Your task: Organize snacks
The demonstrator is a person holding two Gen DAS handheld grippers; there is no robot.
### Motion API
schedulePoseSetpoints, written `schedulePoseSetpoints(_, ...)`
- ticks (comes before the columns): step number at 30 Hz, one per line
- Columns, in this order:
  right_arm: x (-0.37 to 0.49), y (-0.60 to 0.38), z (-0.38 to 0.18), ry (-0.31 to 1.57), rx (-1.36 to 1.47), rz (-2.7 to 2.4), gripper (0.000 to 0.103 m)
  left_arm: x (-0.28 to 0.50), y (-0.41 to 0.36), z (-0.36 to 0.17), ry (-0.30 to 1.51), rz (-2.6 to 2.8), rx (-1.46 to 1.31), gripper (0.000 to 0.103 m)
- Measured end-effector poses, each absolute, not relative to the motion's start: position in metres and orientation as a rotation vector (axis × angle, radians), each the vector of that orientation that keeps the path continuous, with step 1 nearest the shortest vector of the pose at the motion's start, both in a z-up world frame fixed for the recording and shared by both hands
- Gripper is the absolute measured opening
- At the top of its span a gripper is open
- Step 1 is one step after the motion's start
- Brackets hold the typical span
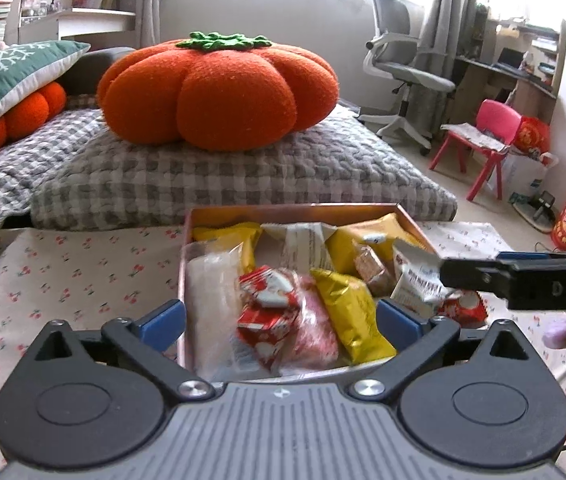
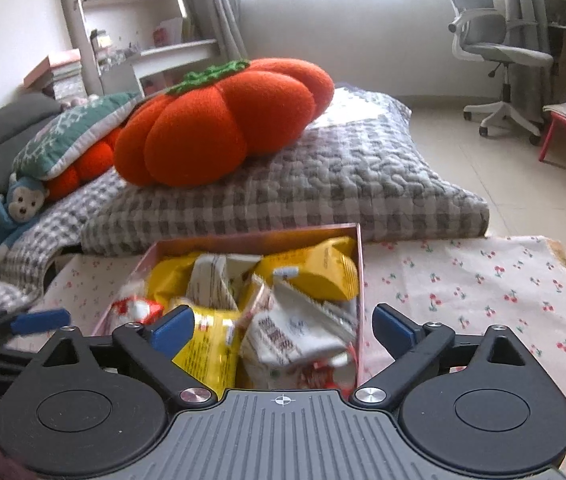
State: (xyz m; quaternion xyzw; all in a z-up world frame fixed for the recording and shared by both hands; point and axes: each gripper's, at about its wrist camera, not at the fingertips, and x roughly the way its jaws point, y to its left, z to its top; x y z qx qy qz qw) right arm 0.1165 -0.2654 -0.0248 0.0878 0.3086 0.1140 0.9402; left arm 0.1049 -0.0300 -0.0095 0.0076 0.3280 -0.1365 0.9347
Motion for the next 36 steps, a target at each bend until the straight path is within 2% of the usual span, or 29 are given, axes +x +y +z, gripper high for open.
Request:
schedulePoseSetpoints(12, 0.067, -0.258, -0.031, 0.721, 0.016, 0.256, 0.098, 0.076, -0.017, -0.005, 0.768, -0.240, 0.039, 0.102)
schedulePoseSetpoints(21, 0.034, -0.251, -0.019, 0.729, 0.062, 0.151, 0.098, 0.050, -0.017, -0.008, 0.858, -0.149, 0.067, 0.102)
schedulePoseSetpoints(36, -0.002, -0.239, -0.014, 0.777, 0.063, 0.067, 0.098, 0.010, -0.028, -0.003, 0.877, -0.034, 0.106, 0.103)
